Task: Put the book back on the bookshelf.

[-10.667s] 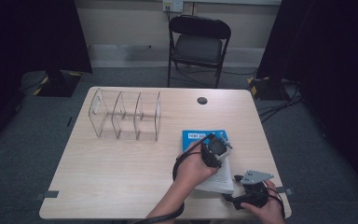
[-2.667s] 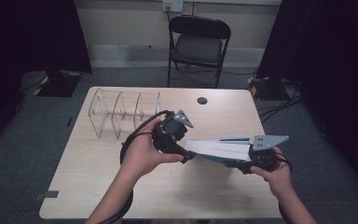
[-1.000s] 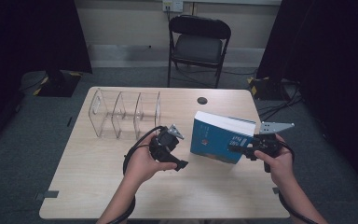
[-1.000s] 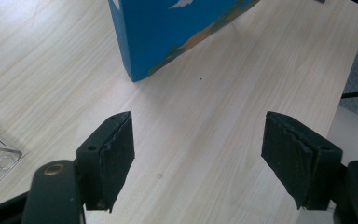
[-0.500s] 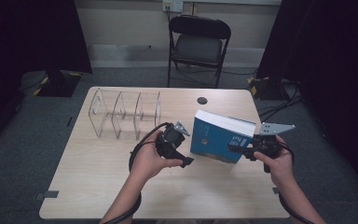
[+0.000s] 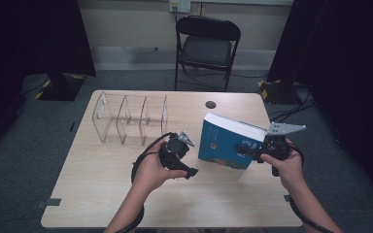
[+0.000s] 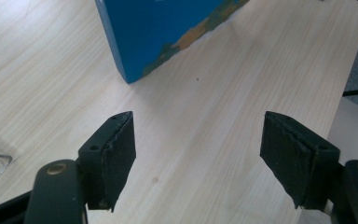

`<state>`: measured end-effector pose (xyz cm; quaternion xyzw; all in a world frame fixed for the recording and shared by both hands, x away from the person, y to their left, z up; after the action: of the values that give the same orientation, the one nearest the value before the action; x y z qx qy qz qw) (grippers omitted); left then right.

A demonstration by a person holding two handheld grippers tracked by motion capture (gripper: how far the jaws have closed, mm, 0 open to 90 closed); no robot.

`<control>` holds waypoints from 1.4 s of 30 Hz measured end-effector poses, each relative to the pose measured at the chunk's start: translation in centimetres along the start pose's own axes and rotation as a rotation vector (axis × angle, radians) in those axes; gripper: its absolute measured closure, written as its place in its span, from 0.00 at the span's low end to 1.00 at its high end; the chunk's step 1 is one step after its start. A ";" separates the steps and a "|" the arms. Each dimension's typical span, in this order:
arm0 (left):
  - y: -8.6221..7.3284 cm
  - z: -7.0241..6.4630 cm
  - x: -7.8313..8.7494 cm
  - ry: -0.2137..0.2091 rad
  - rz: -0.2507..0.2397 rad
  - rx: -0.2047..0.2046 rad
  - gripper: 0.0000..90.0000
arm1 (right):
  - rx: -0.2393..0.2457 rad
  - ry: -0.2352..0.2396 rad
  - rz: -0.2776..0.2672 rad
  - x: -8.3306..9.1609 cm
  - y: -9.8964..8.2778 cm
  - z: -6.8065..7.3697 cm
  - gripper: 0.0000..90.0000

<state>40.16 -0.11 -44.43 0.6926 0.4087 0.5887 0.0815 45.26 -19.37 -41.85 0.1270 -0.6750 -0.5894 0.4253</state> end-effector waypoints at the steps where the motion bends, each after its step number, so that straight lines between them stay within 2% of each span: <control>1: -0.4 0.1 0.0 0.006 0.011 -0.002 0.29 | 0.005 -0.003 0.011 0.0 0.2 0.0 0.55; 4: -0.7 0.2 -0.1 0.003 0.016 -0.004 0.29 | 0.012 -0.008 0.022 0.1 0.3 -0.1 0.54; 5: -0.7 0.0 -0.3 -0.003 0.001 0.007 0.29 | 0.018 -0.010 0.030 0.2 0.3 -0.2 0.54; 11: -1.6 0.0 -1.0 -0.011 0.013 0.007 0.30 | 0.041 -0.024 0.093 0.7 0.3 -0.5 0.53; 12: -1.7 0.0 -1.2 -0.011 0.012 0.007 0.30 | 0.045 -0.030 0.117 0.8 0.2 -0.6 0.52; 13: -1.9 0.0 -1.3 -0.012 0.015 0.013 0.30 | 0.076 -0.038 0.145 0.9 0.1 -0.7 0.52; 15: -2.3 0.2 -1.6 -0.012 0.015 0.016 0.30 | 0.084 -0.043 0.161 1.0 0.1 -0.9 0.50; 16: -2.5 0.3 -1.6 -0.011 0.019 0.014 0.30 | 0.084 -0.042 0.180 1.2 0.2 -0.9 0.50; 18: -3.1 0.4 -1.8 -0.013 0.036 0.013 0.30 | 0.117 -0.049 0.231 1.5 0.1 -1.2 0.48; 20: -3.5 0.4 -2.0 -0.020 0.032 0.025 0.30 | 0.125 -0.046 0.244 1.5 0.2 -1.2 0.48; 21: -3.8 0.6 -1.9 -0.013 0.052 0.014 0.30 | 0.134 -0.049 0.260 1.6 0.2 -1.2 0.47; 22: -4.1 0.6 -2.1 -0.018 0.035 0.031 0.30 | 0.149 -0.053 0.293 1.6 0.3 -1.2 0.47; 30: -5.1 0.9 -2.4 -0.019 0.031 0.029 0.30 | 0.178 -0.059 0.356 1.5 1.0 -1.5 0.43; 32: -5.3 1.1 -2.5 -0.013 0.042 0.017 0.30 | 0.190 -0.066 0.360 1.5 1.3 -1.5 0.43; 39: -5.7 1.1 -3.1 -0.020 0.017 0.027 0.30 | 0.220 -0.091 0.391 1.4 2.1 -1.6 0.43; 42: -5.9 1.3 -3.0 -0.017 0.020 0.031 0.30 | 0.232 -0.095 0.399 1.3 2.3 -1.8 0.43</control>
<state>38.61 2.23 -50.60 0.7029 0.4100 0.5773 0.0682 46.51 -20.83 -39.27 0.0110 -0.7693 -0.4174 0.4835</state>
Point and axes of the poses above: each handheld gripper's, and its own axes: x roughly backward along the jaws, y roughly out of its top, z roughly to its left, the point moved 10 cm from there along -x, roughly forward along the jaws, and after that the axes turned 14 degrees about -y, right-handed, at the moved point
